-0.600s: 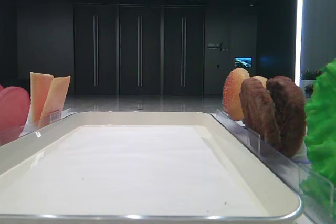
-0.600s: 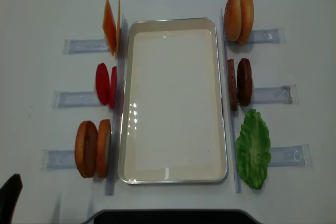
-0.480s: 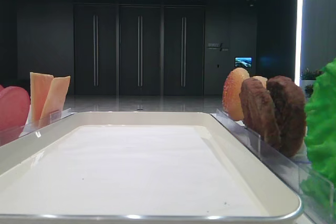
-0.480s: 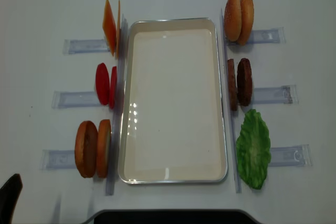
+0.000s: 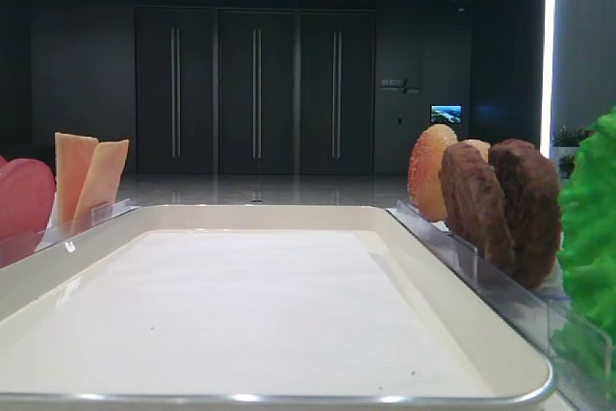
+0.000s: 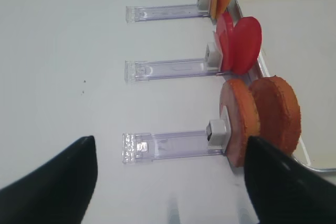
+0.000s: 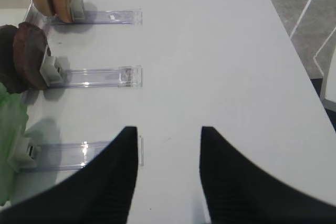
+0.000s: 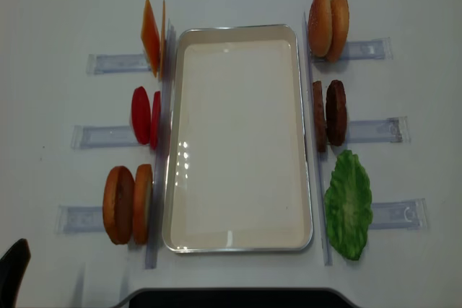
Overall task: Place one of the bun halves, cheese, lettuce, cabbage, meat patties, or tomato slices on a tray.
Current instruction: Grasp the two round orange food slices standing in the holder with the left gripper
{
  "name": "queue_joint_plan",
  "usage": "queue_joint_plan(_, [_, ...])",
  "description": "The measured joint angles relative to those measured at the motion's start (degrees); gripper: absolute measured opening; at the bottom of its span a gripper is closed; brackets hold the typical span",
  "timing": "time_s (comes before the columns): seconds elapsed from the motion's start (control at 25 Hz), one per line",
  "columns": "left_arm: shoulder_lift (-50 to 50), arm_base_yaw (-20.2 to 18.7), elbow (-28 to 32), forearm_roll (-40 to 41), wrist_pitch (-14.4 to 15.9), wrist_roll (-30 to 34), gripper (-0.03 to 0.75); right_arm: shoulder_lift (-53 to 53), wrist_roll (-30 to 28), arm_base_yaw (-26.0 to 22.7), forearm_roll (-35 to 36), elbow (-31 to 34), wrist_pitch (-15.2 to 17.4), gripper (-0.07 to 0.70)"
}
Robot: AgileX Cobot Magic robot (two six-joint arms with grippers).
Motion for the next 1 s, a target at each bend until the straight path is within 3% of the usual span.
queue_joint_plan(0.52, [0.0,0.0,0.0,0.42,0.0,0.05,0.639,0.0,0.0,0.0,0.0,0.0,0.0,0.275])
queue_joint_plan(0.6, [0.0,0.0,0.0,0.99,0.0,-0.65,0.631,0.0,0.0,0.0,0.0,0.0,0.0,0.275])
queue_joint_plan(0.68, [1.2,0.0,-0.46,3.01,0.71,-5.31,0.607,0.0,0.0,0.0,0.0,0.0,0.0,0.275])
queue_joint_plan(0.8, [10.71,0.0,-2.1,6.07,2.0,-9.15,0.575,0.0,0.0,0.0,0.0,0.0,0.0,0.275])
queue_joint_plan(1.0, [34.7,0.0,-6.98,3.33,2.03,-8.67,0.566,0.0,0.0,0.0,0.0,0.0,0.0,0.275])
